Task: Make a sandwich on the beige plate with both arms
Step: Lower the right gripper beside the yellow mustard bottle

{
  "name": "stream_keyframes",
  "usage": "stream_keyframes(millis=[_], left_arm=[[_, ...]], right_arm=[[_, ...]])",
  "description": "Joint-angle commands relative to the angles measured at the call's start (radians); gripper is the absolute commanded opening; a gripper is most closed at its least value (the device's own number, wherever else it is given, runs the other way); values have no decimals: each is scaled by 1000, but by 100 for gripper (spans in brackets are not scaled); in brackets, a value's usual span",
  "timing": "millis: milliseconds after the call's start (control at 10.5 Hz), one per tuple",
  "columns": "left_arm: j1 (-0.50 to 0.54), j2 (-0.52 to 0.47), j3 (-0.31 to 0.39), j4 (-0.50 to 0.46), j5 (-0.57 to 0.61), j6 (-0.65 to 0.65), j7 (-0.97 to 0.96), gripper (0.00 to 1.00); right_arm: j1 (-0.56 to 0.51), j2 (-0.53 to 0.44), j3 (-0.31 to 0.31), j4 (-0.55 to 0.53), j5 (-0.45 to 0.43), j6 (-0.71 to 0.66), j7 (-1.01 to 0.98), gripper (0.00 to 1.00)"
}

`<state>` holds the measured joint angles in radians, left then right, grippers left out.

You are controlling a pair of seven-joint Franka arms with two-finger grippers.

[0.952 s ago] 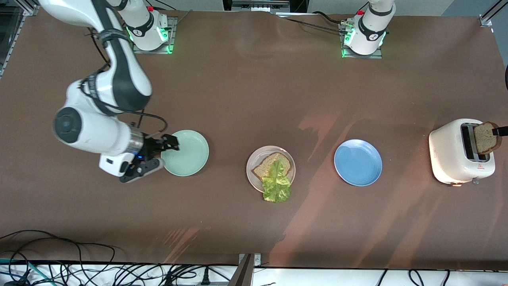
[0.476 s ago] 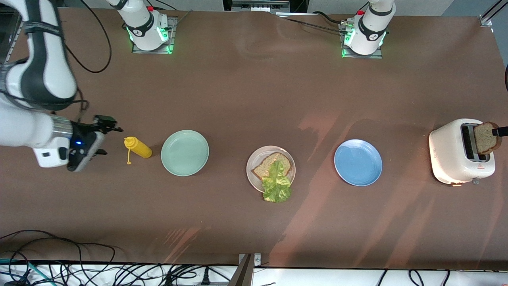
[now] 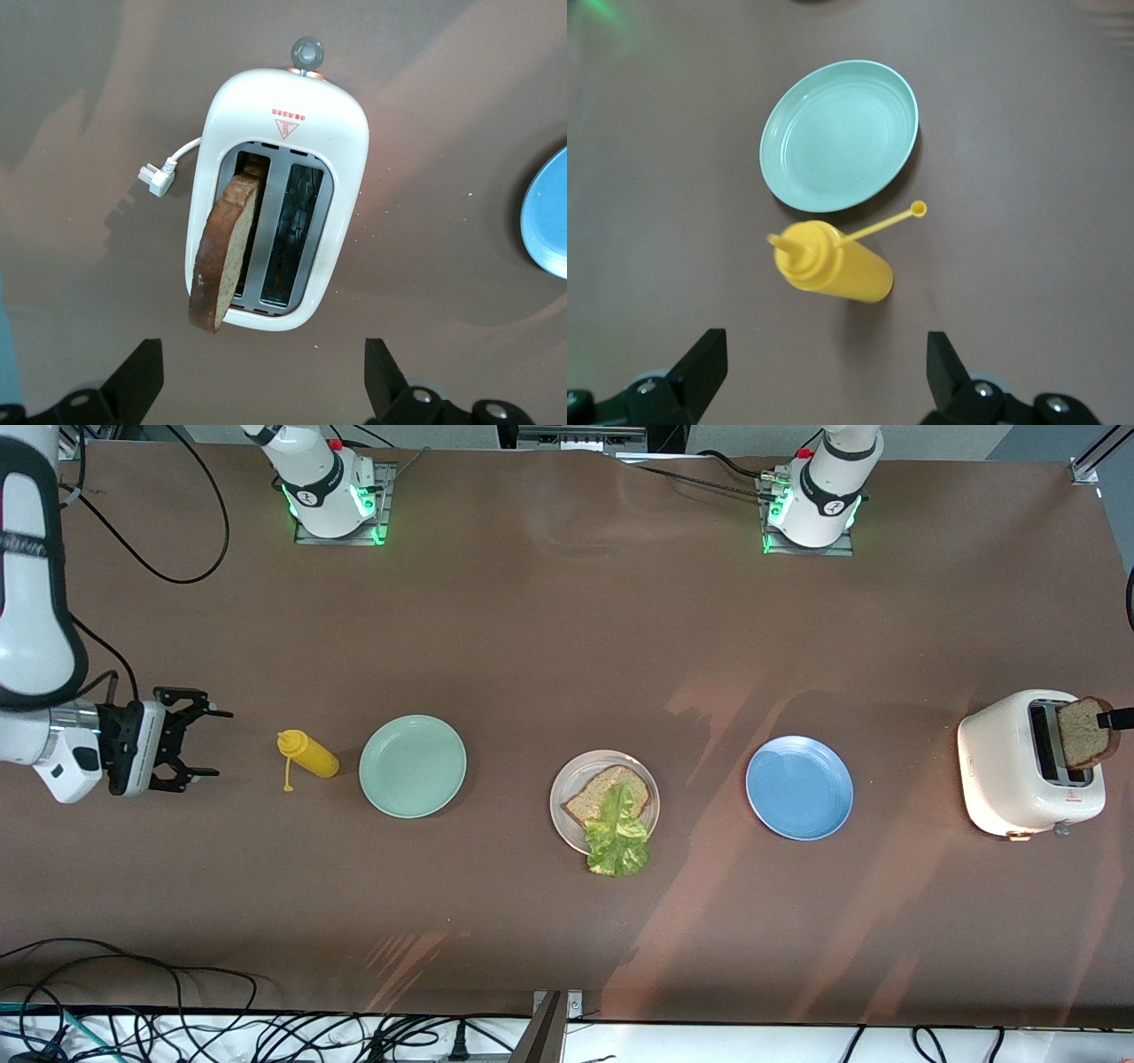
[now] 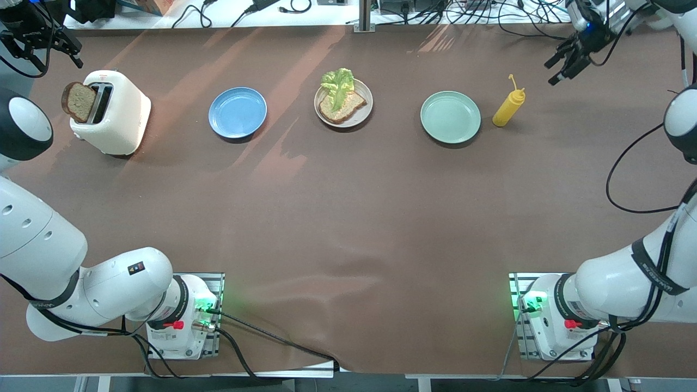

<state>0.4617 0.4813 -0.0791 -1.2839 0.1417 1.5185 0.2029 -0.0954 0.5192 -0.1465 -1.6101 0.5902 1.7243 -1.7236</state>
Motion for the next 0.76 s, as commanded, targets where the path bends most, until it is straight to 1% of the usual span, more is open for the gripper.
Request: stream_keyframes(millis=[0,286,571,667], left_arm=[[0,-6,-4,-3,18,6,18,100],[-2,-6,-4,-3,18,6,15,100],[-3,-6,-5,-3,18,6,10,100],[-3,-6,-5,-3,18,6,10,100]], right_arm=[[-17,115,-34,19,158,-23,-198,100],[-29,209,-35,24,293,-22,-322,100],[-21,280,-28,24,384,-8,-430,100],[-20,300,-28,22,390,-3,-467,100]])
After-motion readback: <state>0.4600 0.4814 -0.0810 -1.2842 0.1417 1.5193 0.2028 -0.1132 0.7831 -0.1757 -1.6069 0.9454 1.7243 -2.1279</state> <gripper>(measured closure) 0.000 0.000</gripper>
